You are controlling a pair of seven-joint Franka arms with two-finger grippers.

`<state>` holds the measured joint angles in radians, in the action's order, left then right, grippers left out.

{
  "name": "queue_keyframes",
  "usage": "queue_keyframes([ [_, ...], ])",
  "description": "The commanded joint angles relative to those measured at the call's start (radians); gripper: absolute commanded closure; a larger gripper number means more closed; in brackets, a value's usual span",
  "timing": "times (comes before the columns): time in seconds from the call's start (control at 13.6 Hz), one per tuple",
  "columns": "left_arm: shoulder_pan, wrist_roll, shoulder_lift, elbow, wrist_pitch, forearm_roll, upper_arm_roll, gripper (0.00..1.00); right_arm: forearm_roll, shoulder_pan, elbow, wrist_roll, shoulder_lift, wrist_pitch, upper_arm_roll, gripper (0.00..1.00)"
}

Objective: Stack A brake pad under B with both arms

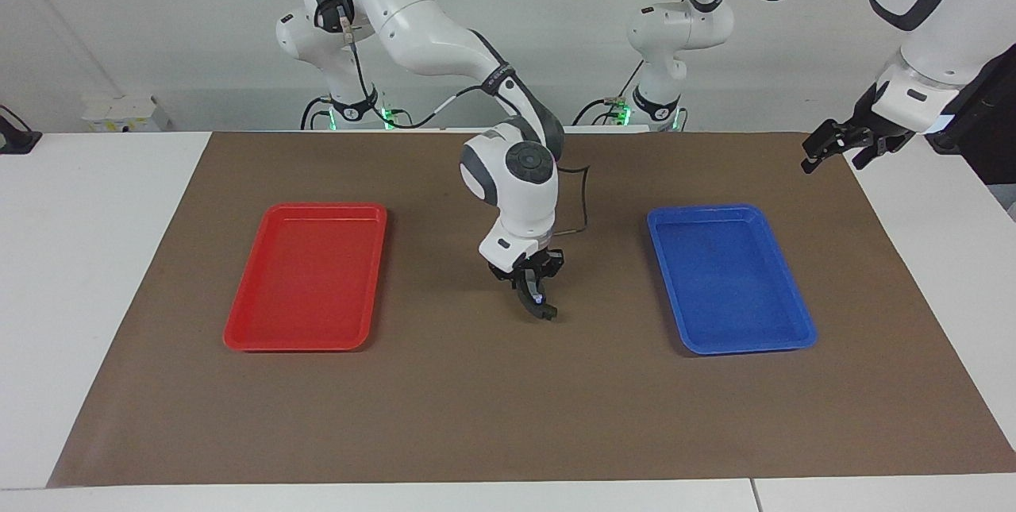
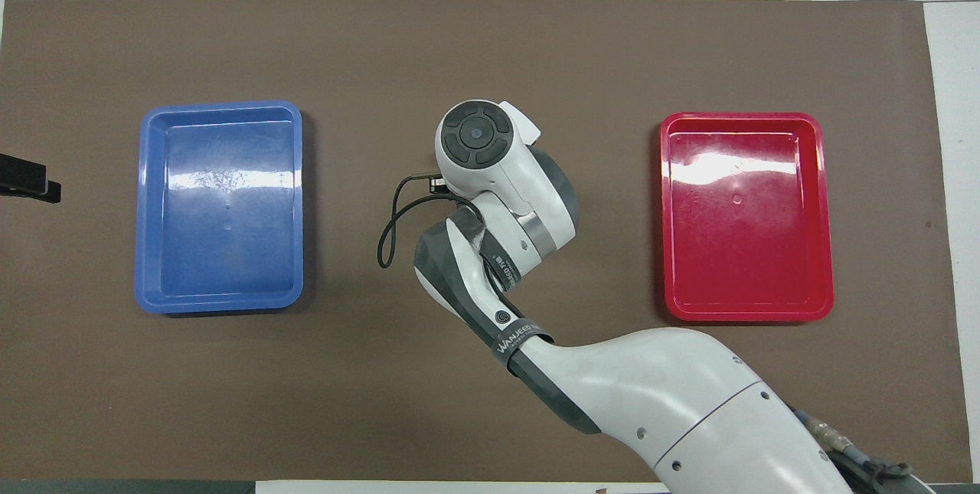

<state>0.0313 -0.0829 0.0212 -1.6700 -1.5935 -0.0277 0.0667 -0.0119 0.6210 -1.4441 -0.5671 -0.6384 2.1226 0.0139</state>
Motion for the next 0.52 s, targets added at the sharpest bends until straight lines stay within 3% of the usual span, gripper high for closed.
queue_keyframes([
  [0.0, -0.004, -0.011, 0.028, -0.03, -0.002, 0.003, -0.001, 0.01, 0.007, -0.009, -0.001, 0.035, -0.003, 0.029, -0.011, 1.0],
  [0.44, -0.002, 0.023, 0.026, -0.028, -0.023, 0.017, -0.001, 0.0, -0.002, -0.007, -0.05, -0.002, 0.002, 0.051, -0.011, 1.0],
])
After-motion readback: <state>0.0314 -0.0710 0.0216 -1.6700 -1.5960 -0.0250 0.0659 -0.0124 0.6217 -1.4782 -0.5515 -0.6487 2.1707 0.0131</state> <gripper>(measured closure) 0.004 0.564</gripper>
